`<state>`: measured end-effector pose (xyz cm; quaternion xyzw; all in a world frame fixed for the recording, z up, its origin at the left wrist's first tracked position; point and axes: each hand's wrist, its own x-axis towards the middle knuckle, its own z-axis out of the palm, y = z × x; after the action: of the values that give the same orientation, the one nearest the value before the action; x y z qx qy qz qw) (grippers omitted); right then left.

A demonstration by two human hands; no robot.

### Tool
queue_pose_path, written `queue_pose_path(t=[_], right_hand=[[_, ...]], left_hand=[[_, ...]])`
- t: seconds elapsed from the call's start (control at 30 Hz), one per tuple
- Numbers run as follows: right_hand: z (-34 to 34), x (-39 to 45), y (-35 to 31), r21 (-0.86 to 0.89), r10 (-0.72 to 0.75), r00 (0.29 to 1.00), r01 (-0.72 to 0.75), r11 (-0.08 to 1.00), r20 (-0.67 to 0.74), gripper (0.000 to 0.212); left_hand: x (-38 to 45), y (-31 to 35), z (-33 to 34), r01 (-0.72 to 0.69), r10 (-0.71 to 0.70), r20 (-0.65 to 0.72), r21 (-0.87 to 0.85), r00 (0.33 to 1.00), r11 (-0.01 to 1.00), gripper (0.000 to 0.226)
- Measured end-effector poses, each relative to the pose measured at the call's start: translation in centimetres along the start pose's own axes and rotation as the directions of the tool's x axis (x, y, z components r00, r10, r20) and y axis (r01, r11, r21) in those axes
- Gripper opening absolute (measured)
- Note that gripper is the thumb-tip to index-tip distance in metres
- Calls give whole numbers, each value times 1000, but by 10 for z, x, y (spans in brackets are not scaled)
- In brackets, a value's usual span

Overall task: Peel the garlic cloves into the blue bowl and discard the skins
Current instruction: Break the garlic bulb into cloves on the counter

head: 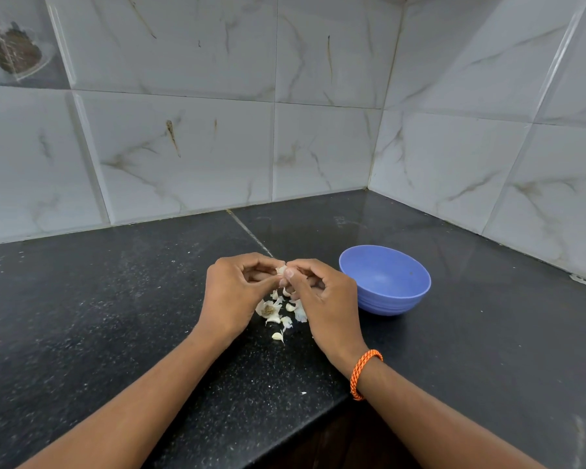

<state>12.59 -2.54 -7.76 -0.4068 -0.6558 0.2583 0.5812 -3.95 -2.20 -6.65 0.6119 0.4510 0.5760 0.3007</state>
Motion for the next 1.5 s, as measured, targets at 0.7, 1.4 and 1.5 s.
queue_pose_path(t=[0.7,1.4,1.5], right_hand=[[-3,5,8,79,81,996,-79,994,-23,10],[-3,2,4,167,57,998,-55,984,-10,9],[-3,2,5,163,55,998,-54,985,-7,11]], left_hand=[[-5,-2,4,90,-77,70,-203,995,975,18],[-5,0,3,-95,94,15,58,995,994,10],[-4,-1,2,-91,90,17,45,996,995,11]])
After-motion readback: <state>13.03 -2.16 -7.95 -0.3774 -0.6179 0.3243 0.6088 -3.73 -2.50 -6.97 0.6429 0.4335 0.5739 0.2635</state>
